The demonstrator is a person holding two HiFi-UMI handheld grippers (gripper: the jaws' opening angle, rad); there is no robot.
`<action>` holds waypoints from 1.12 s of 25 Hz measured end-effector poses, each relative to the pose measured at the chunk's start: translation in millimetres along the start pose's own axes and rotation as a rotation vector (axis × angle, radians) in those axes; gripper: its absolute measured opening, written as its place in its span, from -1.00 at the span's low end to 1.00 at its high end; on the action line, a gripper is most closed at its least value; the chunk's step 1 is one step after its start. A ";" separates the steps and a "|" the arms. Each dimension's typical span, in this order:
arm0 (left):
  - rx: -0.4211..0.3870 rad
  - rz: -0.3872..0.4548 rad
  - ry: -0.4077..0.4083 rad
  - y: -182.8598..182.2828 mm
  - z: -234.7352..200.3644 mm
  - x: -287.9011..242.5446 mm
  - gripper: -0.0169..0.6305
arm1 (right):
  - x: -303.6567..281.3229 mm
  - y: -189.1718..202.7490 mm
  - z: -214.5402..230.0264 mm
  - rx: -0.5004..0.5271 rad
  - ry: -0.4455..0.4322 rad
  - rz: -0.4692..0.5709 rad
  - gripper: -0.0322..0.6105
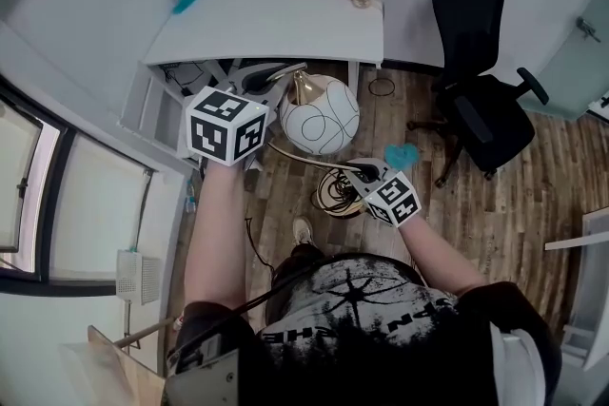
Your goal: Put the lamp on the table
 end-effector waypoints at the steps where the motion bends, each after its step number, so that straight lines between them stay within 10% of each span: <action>1: -0.001 0.000 0.006 -0.5 -5.4 -4.9 -0.89 | -4.6 -1.5 4.4 -0.003 0.007 0.001 -0.85; 28: -0.036 0.039 0.251 13.7 -151.8 -115.6 -0.89 | -141.7 -17.9 107.1 -0.025 0.242 0.019 -0.85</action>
Point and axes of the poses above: the fingertips, and each gripper's own axes: x backward along the fingers, z to its right, y out of its underside, the point moved 4 cm from there along x, backward along the fingers, and after that the axes turned 11 degrees about z, right-handed, at the moved point
